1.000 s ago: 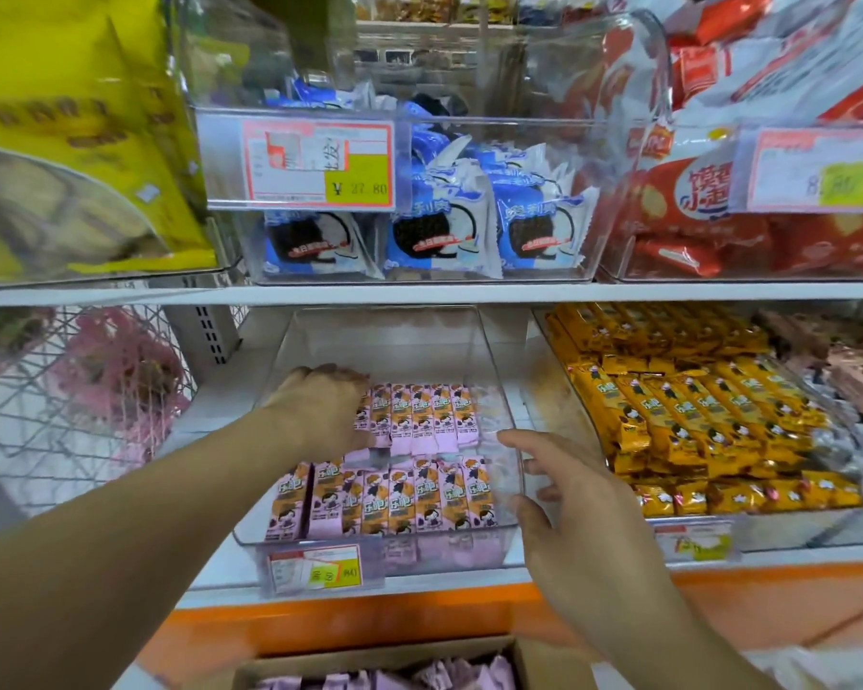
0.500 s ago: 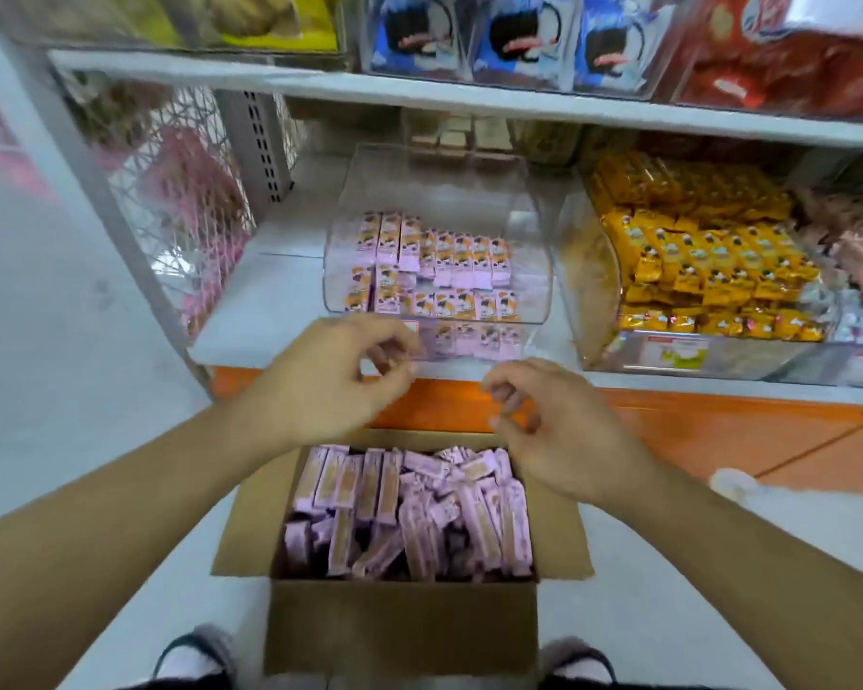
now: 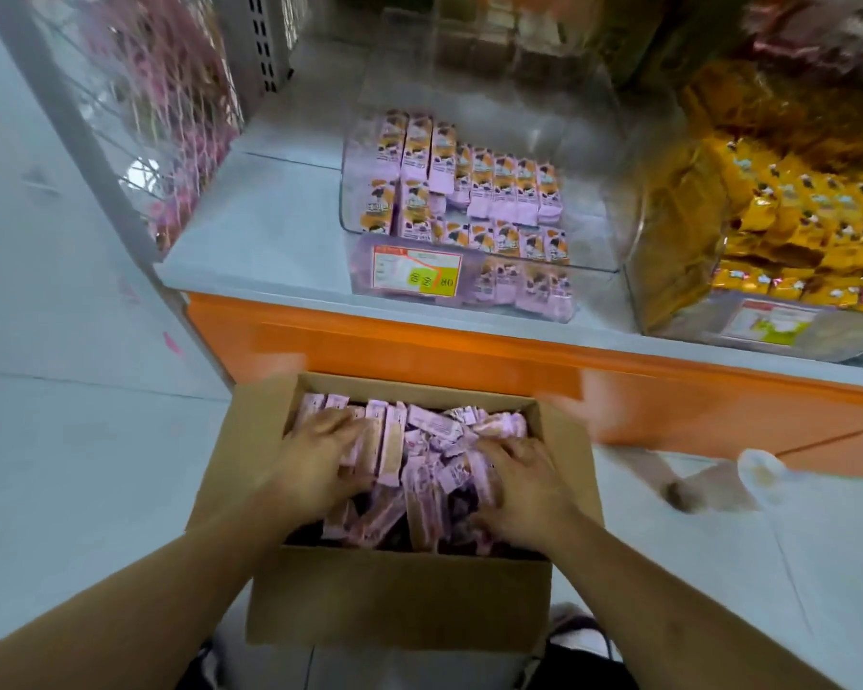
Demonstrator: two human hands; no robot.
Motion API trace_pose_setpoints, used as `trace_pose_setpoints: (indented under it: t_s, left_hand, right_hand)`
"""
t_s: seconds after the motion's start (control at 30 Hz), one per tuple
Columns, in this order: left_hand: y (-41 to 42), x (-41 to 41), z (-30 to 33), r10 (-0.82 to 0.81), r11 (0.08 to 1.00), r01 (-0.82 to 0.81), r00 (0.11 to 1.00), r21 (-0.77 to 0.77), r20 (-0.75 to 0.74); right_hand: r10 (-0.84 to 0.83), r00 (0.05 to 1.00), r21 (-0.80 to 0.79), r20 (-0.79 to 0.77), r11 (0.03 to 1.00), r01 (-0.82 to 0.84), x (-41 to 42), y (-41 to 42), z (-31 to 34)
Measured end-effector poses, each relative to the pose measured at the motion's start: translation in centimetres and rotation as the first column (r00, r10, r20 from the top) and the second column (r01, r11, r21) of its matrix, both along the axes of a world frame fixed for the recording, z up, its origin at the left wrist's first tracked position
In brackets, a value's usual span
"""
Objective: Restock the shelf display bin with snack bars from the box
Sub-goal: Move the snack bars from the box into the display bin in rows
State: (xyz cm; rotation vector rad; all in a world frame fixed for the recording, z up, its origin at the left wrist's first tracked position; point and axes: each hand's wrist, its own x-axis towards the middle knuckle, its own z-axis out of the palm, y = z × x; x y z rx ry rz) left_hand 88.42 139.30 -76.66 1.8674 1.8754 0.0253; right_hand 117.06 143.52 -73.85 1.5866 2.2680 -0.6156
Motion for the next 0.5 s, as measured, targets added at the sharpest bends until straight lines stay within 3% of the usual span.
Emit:
trace_pose_setpoints:
  t_s: [0.17, 0.27, 0.4, 0.5]
  left_hand:
    - [-0.3, -0.4, -0.3, 0.022, 0.997, -0.025, 0.998, 0.071, 0.054]
    - [-0.7, -0.3, 1.2, 0.102, 0.990, -0.116, 0.983, 0.086, 0.153]
    - [-1.3, -0.1, 4.5, 0.294, 0.951, -0.308, 0.916, 0.009, 0.272]
    - [-1.3, 0.2, 8.0, 0.400, 0.910, -0.411, 0.838, -0.053, 0.370]
  right_hand:
    - [0.022, 1.000, 0.088, -0.010, 0.996, -0.021, 0.0, -0.2, -1.3]
    - [-0.127, 0.969, 0.037, -0.212, 0.990, 0.138, -0.1, -0.2, -0.5]
    - [-0.374, 0.791, -0.168, -0.484, 0.927, 0.335, -0.3, 0.1, 1.9]
    - [-0.497, 0.655, -0.297, -0.570, 0.867, 0.400, -0.7, 0.3, 4.3]
